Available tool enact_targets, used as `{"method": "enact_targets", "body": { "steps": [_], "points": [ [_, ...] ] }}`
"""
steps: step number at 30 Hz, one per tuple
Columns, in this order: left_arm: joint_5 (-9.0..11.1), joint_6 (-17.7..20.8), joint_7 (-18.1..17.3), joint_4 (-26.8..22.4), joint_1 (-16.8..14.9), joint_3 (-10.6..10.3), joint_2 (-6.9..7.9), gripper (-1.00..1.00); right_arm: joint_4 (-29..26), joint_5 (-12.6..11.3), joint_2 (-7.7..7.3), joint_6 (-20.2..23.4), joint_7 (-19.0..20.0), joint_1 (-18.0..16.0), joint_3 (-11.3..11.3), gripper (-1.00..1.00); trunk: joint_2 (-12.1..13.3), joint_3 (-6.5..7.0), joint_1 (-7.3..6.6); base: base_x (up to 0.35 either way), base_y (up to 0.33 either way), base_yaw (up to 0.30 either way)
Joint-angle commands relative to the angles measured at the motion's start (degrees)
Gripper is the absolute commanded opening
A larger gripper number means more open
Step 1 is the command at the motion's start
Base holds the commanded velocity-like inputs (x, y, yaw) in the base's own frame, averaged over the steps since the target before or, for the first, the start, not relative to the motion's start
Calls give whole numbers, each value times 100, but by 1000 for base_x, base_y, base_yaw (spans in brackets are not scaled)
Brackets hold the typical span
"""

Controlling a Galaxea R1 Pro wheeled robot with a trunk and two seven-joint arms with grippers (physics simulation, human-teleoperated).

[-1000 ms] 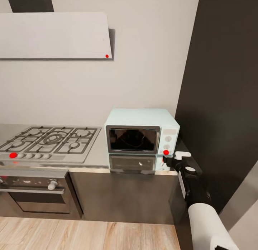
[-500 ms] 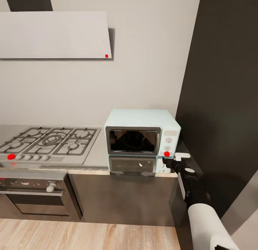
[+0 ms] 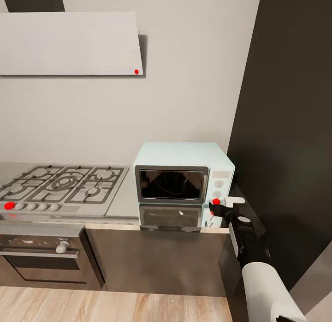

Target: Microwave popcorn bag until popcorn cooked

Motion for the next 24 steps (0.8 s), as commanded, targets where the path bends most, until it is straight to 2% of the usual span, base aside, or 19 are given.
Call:
{"method": "enact_targets", "body": {
  "steps": [1, 2, 3, 24],
  "points": [
    [58, -19, -25, 8, -5, -43, 2, 100, -12, 63, 9, 24, 54, -6, -32, 100, -5, -8, 1, 0, 0, 0],
    [58, -19, -25, 8, -5, -43, 0, 100, -12, 68, 9, 27, 56, -6, -32, 100, -5, -8, 1, 0, 0, 0],
    [58, -19, -25, 8, -5, -43, -1, 100, -12, 75, 9, 29, 58, -6, -32, -100, -5, -8, 1, 0, 0, 0],
    [63, -21, -25, 8, -5, -41, 1, 100, -21, 68, 9, 32, -44, -6, -32, -100, -5, -8, 1, 0, 0, 0]
  ]
}}
